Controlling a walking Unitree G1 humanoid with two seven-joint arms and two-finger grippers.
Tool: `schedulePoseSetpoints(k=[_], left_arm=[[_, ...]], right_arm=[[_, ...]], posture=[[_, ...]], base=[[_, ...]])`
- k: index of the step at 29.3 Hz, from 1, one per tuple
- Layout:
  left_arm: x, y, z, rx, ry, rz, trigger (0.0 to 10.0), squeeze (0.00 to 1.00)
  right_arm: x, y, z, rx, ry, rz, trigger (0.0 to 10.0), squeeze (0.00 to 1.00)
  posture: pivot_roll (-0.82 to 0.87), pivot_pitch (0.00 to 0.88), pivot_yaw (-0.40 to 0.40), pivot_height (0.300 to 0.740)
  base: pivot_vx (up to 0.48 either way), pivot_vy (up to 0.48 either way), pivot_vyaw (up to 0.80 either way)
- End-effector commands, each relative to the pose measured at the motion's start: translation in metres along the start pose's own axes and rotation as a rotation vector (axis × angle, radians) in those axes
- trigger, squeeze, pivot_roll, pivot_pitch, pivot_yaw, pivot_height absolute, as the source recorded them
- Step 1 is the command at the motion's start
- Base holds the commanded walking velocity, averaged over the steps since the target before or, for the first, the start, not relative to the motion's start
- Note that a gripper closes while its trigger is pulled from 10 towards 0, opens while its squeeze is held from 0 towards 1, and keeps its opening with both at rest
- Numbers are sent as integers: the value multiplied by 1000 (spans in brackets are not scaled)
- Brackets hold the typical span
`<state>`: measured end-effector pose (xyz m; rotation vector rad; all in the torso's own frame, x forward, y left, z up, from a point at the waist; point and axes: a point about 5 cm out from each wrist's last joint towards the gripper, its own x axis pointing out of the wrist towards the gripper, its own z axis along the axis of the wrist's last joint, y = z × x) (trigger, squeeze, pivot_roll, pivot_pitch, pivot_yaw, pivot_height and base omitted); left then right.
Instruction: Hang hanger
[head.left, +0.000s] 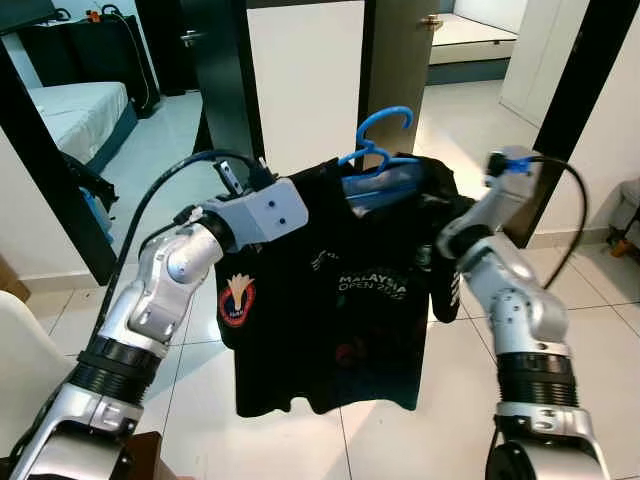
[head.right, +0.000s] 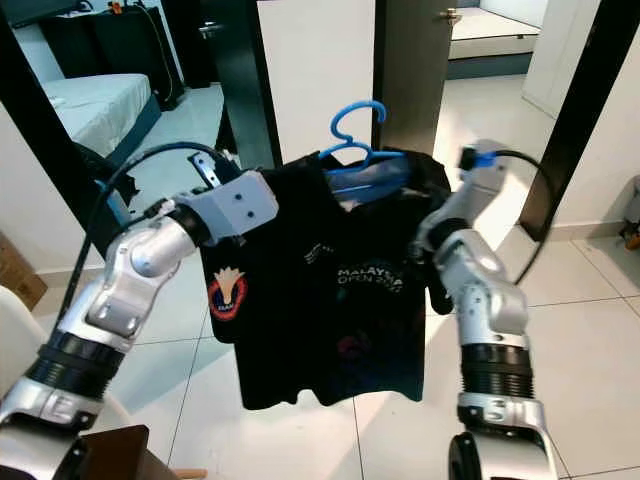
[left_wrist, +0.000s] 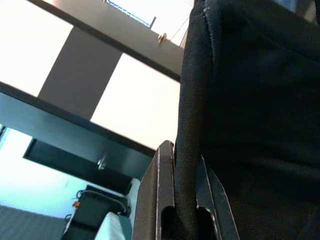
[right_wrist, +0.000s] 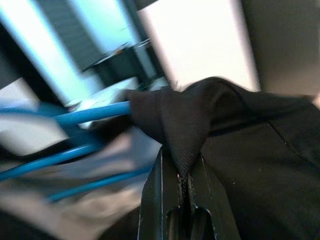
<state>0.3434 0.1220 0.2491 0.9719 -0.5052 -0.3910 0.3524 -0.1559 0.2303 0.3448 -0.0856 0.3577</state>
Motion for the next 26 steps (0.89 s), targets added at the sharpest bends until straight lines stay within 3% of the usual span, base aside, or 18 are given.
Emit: schedulePoseSetpoints(k=[1, 6, 20, 21, 22, 23, 24, 26], left_arm=[[-5, 4, -6, 23, 26, 19, 10000, 0], [-20, 20, -31, 103, 115, 41, 10000, 0], [-26, 11, -36, 73, 137, 48, 10000, 0], [-26, 7, -35, 38, 130, 55, 10000, 0], [-25, 3, -33, -14, 123, 65, 10000, 0], [-24, 1, -32, -50, 117, 71, 10000, 0], [-22, -2, -28, -103, 104, 87, 10000, 0], [-22, -3, -26, -133, 95, 97, 10000, 0]], right_arm=[[-1, 13, -3, 2, 20, 84, 0, 0], [-15, 12, 0, -44, 51, 192, 0, 0], [-25, 10, 1, -118, 84, 245, 0, 0], [-27, 15, -6, -143, 116, 276, 3765, 0], [-28, 18, -13, -153, 142, 291, 10000, 0], [-29, 20, -17, -157, 159, 300, 10000, 0], [-30, 22, -21, -174, 173, 318, 10000, 847], [-31, 23, -23, -184, 178, 328, 10000, 847]], posture=[[-37, 0, -4, 740], [-39, 0, -1, 740], [-40, 0, 6, 740], [-42, 0, 7, 740], [-42, 0, 8, 740], [-42, 0, 8, 740], [-42, 0, 9, 740], [-42, 0, 9, 740]], base=[[0, 0, 0], [0, 0, 0], [0, 0, 0], [0, 0, 0], [0, 0, 0], [0, 0, 0], [0, 0, 0], [0, 0, 0]])
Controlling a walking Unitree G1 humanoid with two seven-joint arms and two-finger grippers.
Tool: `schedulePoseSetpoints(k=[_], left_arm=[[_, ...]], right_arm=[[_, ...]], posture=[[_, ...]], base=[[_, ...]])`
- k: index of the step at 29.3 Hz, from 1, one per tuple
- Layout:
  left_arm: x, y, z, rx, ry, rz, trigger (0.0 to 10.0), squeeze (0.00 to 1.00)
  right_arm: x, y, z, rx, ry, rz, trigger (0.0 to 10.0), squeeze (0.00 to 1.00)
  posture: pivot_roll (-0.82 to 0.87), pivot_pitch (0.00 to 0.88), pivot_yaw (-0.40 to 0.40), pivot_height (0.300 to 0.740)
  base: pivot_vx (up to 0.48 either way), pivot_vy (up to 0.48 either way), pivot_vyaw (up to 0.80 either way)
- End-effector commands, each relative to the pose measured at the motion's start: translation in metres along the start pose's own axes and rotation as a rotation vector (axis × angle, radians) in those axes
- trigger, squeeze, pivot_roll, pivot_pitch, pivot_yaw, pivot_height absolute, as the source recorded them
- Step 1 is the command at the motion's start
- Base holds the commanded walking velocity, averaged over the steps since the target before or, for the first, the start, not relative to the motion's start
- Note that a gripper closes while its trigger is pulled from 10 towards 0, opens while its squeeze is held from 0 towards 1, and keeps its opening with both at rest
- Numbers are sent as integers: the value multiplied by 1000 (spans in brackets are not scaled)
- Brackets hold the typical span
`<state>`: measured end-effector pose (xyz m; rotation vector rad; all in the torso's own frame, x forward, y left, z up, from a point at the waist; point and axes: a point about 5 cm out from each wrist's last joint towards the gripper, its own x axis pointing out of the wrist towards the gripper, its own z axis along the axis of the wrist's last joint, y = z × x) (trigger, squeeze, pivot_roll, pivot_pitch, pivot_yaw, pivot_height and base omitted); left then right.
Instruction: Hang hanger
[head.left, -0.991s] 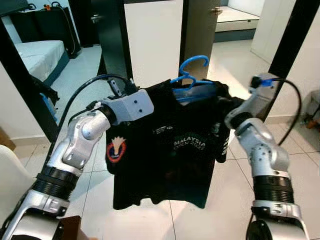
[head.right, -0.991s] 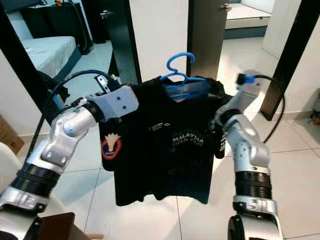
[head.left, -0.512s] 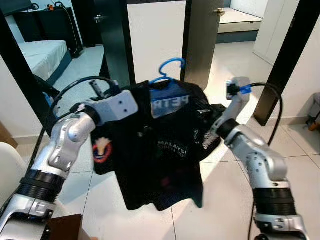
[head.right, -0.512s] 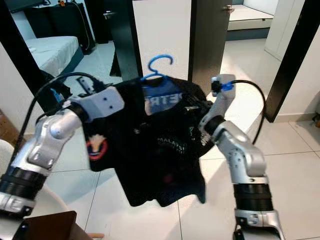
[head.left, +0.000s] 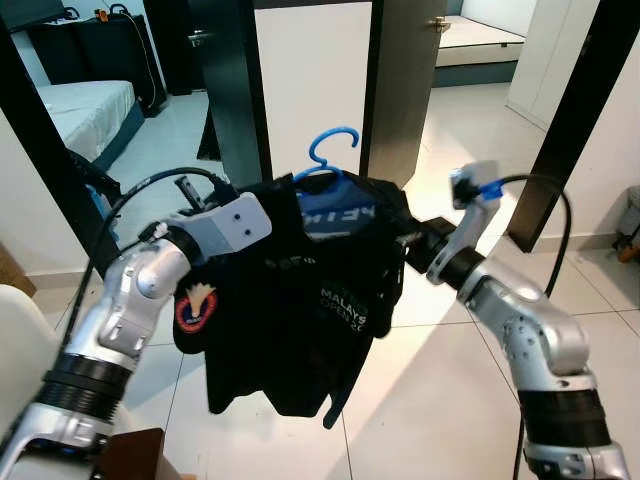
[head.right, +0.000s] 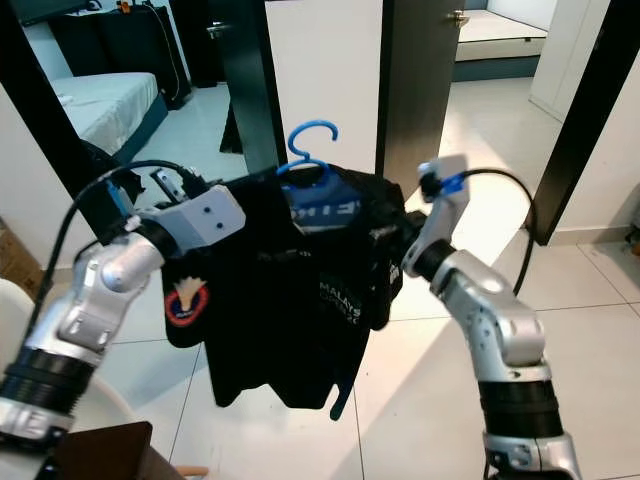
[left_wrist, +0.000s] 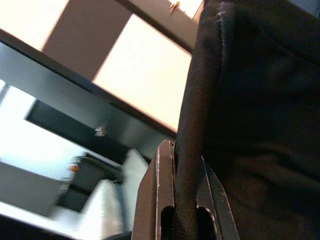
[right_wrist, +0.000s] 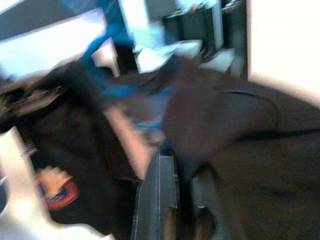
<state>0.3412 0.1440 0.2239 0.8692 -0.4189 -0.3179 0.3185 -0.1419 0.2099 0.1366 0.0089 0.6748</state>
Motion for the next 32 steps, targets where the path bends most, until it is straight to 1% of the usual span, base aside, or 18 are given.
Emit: schedulePoseSetpoints(k=[1, 2, 3, 4, 6, 8, 11, 13, 15, 19, 22, 24, 25, 26, 27, 30, 31, 32], left_arm=[[-2, 7, 1, -45, -7, 47, 10000, 0], [-2, 7, 1, -45, -7, 47, 10000, 0], [-1, 2, 5, -108, -28, 46, 10000, 0], [0, -3, 7, -166, -40, 48, 10000, 0], [0, -3, 7, -166, -40, 48, 10000, 0], [0, -8, 4, -279, -36, 78, 10000, 0], [-2, -8, -1, -304, -23, 92, 10000, 0], [-8, -9, -13, -342, 13, 116, 10000, 0], [-10, -9, -17, -353, 22, 122, 10000, 0], [-22, -10, -32, -354, 73, 148, 10000, 0], [-31, -13, -41, -332, 108, 154, 10000, 0], [-40, -17, -47, -340, 131, 166, 10000, 0], [-40, -17, -47, -340, 131, 166, 10000, 0], [-44, -18, -49, -346, 137, 171, 10000, 0], [-48, -21, -50, -355, 140, 174, 10000, 0], [-56, -24, -51, -377, 135, 183, 10000, 0], [-61, -24, -48, -430, 105, 219, 10000, 0], [-61, -24, -48, -430, 105, 219, 10000, 0]], right_arm=[[0, 5, 0, -31, 4, 32, 10000, 847], [0, 5, 0, -31, 4, 32, 10000, 847], [0, 6, -6, -51, 38, 40, 10000, 1000], [-1, 5, -12, -63, 67, 43, 10000, 1000], [-1, 5, -12, -63, 67, 43, 10000, 1000], [-4, 0, -23, -91, 119, 24, 10000, 1000], [-8, -6, -27, -100, 136, 3, 10000, 1000], [-20, -23, -33, -99, 153, -72, 10000, 1000], [-25, -29, -34, -96, 154, -96, 10000, 1000], [-40, -39, -38, -34, 98, -134, 10000, 1000], [-48, -38, -39, 17, 37, -117, 10000, 1000], [-55, -36, -38, 117, -62, -88, 10000, 1000], [-55, -36, -38, 117, -62, -88, 10000, 1000], [-57, -36, -40, 152, -88, -93, 10000, 769], [-59, -37, -46, 167, -85, -108, 10000, 0], [-60, -38, -57, 185, -69, -145, 10000, 0], [-61, -39, -65, 200, -59, -174, 10000, 0], [-61, -39, -65, 200, -59, -174, 10000, 0]], posture=[[-42, 0, 9, 740], [-42, 0, 9, 740], [-39, 0, 8, 740], [-41, 0, 10, 740], [-41, 0, 10, 740], [-48, 0, 11, 740], [-48, 0, 11, 740], [-50, 0, 14, 740], [-50, 0, 14, 740], [-50, 0, 12, 740], [-47, 0, 13, 740], [-45, 0, 12, 740], [-45, 0, 12, 740], [-38, 0, 11, 740], [-30, 0, 11, 740], [-16, 0, 9, 740], [-11, 0, 7, 740], [-11, 0, 7, 740]], base=[[0, 0, 0], [0, 0, 0], [0, 0, 0], [0, 0, 0], [0, 0, 0], [0, 0, 0], [0, 0, 0], [0, 0, 0], [0, 0, 0], [0, 0, 0], [0, 0, 0], [0, 0, 0], [0, 0, 0], [0, 0, 0], [0, 0, 0], [0, 0, 0], [0, 0, 0], [0, 0, 0]])
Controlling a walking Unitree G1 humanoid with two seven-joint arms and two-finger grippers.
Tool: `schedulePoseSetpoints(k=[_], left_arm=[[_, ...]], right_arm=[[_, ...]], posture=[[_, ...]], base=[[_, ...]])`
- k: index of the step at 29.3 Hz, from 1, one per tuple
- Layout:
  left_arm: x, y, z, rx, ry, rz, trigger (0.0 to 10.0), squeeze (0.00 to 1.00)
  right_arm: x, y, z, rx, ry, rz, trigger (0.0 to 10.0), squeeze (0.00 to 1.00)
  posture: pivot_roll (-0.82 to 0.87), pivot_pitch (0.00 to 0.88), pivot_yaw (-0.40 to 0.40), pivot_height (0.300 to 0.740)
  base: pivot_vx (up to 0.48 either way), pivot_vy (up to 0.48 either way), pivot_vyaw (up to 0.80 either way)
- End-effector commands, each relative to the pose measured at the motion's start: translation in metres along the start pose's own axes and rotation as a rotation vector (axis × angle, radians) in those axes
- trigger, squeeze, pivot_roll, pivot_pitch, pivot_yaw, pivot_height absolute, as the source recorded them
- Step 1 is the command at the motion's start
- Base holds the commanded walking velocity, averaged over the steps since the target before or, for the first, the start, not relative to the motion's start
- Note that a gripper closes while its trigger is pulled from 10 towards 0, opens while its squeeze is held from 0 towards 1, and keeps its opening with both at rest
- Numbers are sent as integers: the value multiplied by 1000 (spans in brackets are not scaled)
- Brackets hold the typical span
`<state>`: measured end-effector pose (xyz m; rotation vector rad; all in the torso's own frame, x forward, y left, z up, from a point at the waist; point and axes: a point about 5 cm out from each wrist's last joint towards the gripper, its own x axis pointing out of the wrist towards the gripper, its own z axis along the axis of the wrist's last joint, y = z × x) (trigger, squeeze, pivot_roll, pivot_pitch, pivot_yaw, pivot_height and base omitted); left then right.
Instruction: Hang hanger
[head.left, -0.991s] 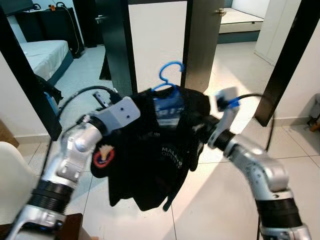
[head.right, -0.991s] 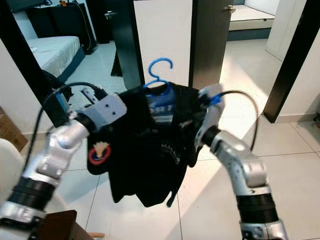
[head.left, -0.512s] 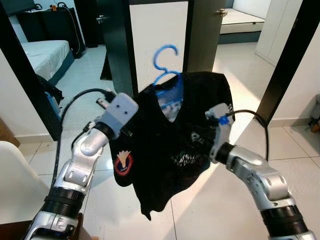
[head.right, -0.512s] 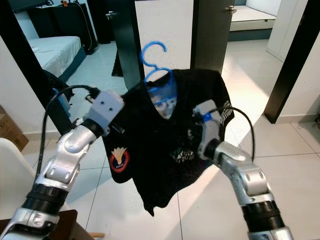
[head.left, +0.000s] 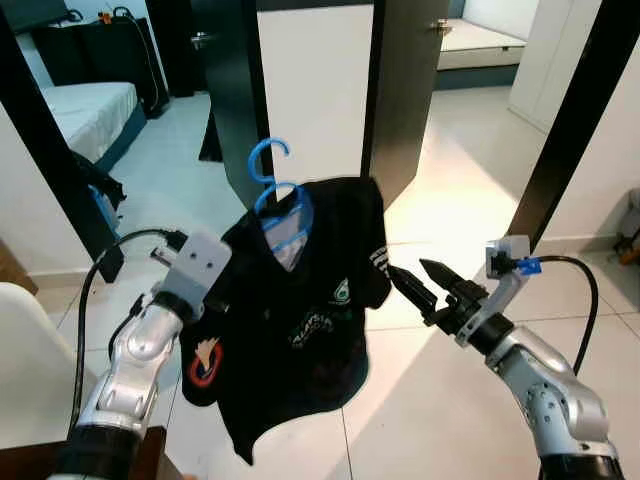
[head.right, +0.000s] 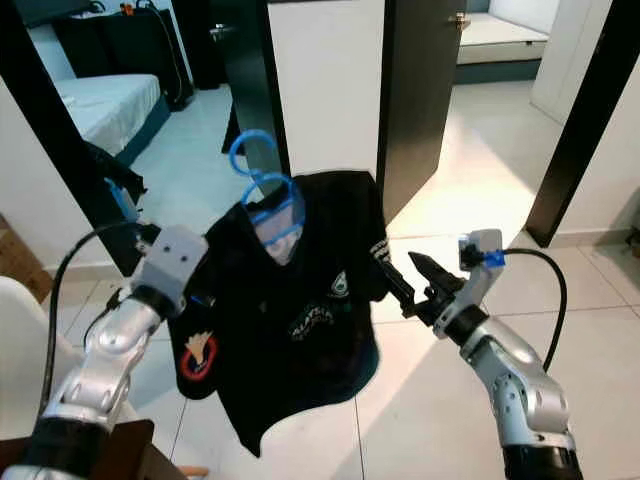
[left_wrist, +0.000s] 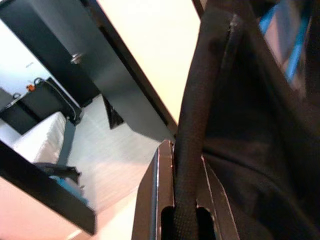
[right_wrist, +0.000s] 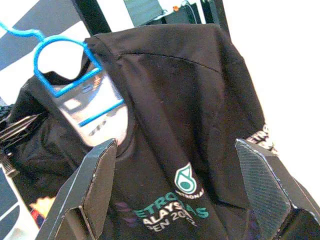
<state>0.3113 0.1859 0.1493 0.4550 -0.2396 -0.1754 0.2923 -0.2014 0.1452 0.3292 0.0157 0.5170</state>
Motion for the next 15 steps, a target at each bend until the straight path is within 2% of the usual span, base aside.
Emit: schedulePoseSetpoints(k=[1, 2, 3, 4, 5, 6, 8, 10, 11, 14, 15], left_arm=[[0, 8, 13, -29, -82, 49, 10000, 0], [-4, 7, 14, -78, -104, 64, 10000, 0], [-4, 7, 14, -78, -104, 64, 10000, 0], [-9, 2, 14, -141, -117, 58, 10000, 0], [-13, -4, 11, -210, -112, 62, 10000, 0], [-13, -4, 11, -210, -112, 62, 10000, 0], [-19, -13, 4, -326, -84, 65, 10000, 0], [-21, -19, 0, -349, -67, 48, 10000, 0], [-23, -27, -4, -369, -46, 16, 10000, 0], [-24, -32, -7, -373, -32, -5, 10000, 0], [-24, -34, -7, -409, -31, -21, 10000, 0]], right_arm=[[-1, -2, -7, 18, 7, -24, 10000, 0], [-2, -4, -12, 28, 10, -47, 10000, 0], [-2, -4, -12, 28, 10, -47, 10000, 0], [-3, -7, -24, 48, 26, -89, 10000, 0], [-3, -9, -32, 67, 37, -122, 10000, 0], [-3, -9, -32, 67, 37, -122, 10000, 0], [-3, -13, -34, 98, 18, -154, 10000, 0], [-3, -16, -33, 108, 11, -164, 10000, 0], [-3, -18, -34, 121, 10, -170, 10000, 0], [-3, -20, -34, 130, 12, -174, 10000, 0], [-2, -21, -34, 136, 9, -174, 10000, 0]], posture=[[-11, 0, 7, 740], [-12, 0, 5, 740], [-12, 0, 5, 740], [-17, 0, -2, 740], [-13, 0, -10, 740], [-13, 0, -10, 740], [-9, 0, -10, 740], [-5, 0, -10, 740], [-3, 0, -11, 740], [2, 0, -16, 740], [8, 0, -23, 740]], base=[[0, 0, 0], [0, 0, 0], [0, 0, 0], [0, 0, 0], [0, 0, -800], [0, 0, -800], [0, 0, -800], [0, 0, -800], [0, 0, -800], [0, 0, -800], [0, 0, -800]])
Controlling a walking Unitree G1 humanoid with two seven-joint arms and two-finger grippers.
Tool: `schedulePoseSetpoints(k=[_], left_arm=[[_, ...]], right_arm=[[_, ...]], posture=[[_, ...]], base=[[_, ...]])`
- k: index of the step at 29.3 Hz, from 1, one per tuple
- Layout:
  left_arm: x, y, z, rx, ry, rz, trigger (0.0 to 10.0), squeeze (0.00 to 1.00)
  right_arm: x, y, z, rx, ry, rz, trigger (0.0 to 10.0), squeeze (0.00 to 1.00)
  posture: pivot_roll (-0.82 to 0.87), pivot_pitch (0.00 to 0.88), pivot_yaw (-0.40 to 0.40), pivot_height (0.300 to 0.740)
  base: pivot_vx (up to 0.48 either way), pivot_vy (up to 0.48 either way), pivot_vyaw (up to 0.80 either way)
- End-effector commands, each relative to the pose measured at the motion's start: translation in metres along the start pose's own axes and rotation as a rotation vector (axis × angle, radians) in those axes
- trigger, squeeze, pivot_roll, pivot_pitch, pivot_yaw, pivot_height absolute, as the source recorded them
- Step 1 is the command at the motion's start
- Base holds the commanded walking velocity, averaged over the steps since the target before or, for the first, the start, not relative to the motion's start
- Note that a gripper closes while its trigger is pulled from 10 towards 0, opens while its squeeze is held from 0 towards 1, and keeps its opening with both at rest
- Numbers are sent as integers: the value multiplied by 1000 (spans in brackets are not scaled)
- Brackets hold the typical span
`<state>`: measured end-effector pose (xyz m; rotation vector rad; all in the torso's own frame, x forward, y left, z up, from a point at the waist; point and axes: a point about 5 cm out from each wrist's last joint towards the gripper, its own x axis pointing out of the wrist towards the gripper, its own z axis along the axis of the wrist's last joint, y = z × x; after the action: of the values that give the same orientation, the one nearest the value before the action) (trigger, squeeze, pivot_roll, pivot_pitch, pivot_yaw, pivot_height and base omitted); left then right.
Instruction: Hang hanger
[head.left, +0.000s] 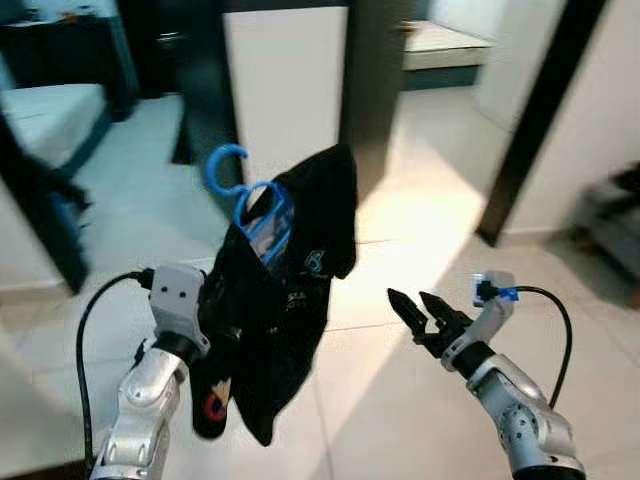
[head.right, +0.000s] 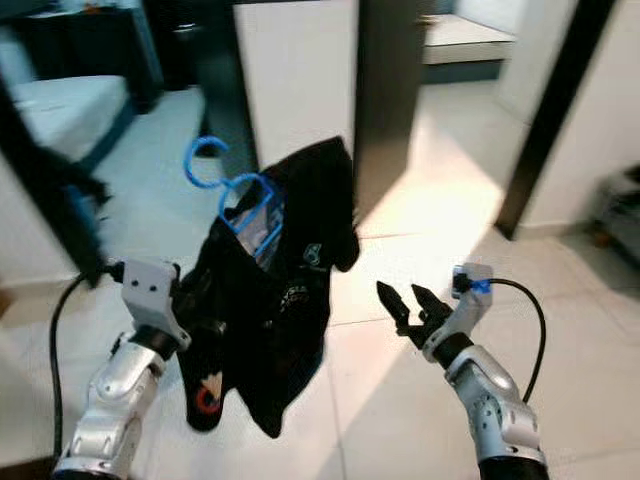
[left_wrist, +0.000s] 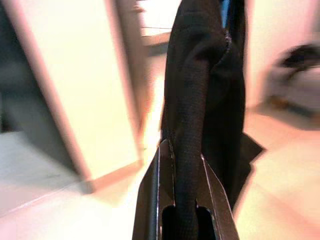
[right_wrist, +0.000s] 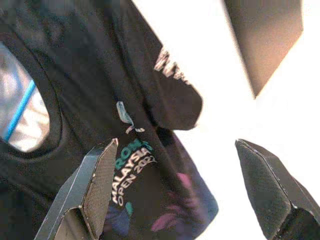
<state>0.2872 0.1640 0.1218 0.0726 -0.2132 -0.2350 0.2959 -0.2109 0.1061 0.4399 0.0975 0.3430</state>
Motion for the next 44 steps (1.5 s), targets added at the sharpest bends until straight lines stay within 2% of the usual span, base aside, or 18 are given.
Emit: schedulePoseSetpoints(k=[1, 2, 4, 7, 15, 27, 44], left_arm=[[1, 3, 1, -77, -12, 3, 10000, 0], [1, 3, 1, -77, -12, 3, 10000, 0], [5, 10, -1, -180, -13, 20, 10000, 0], [9, 11, -1, -229, -14, 13, 10000, 0], [16, 12, -2, -295, -18, 8, 10000, 0], [22, 12, -1, -303, -30, 5, 10000, 0], [24, 12, -1, -309, -37, 6, 10000, 0]], right_arm=[[4, 1, 0, 14, -14, 4, 10000, 0], [4, 1, 0, 14, -14, 4, 10000, 0], [8, 0, 0, 18, -26, 2, 10000, 0], [11, -1, 1, 17, -30, 0, 10000, 0], [16, -5, 2, 19, -34, -5, 10000, 0], [23, -6, 6, 10, -48, -4, 10000, 0], [23, -10, 8, 17, -80, -6, 10000, 0]], posture=[[11, 0, -24, 740], [11, 0, -24, 740], [19, 0, -22, 740], [35, 0, -24, 740], [38, 0, -45, 740], [21, 0, -48, 740], [18, 0, -32, 740]], base=[[0, 0, -800], [0, 0, -800], [0, 0, -800], [0, 0, -800], [0, 0, -800], [0, 0, -755], [0, 0, 0]])
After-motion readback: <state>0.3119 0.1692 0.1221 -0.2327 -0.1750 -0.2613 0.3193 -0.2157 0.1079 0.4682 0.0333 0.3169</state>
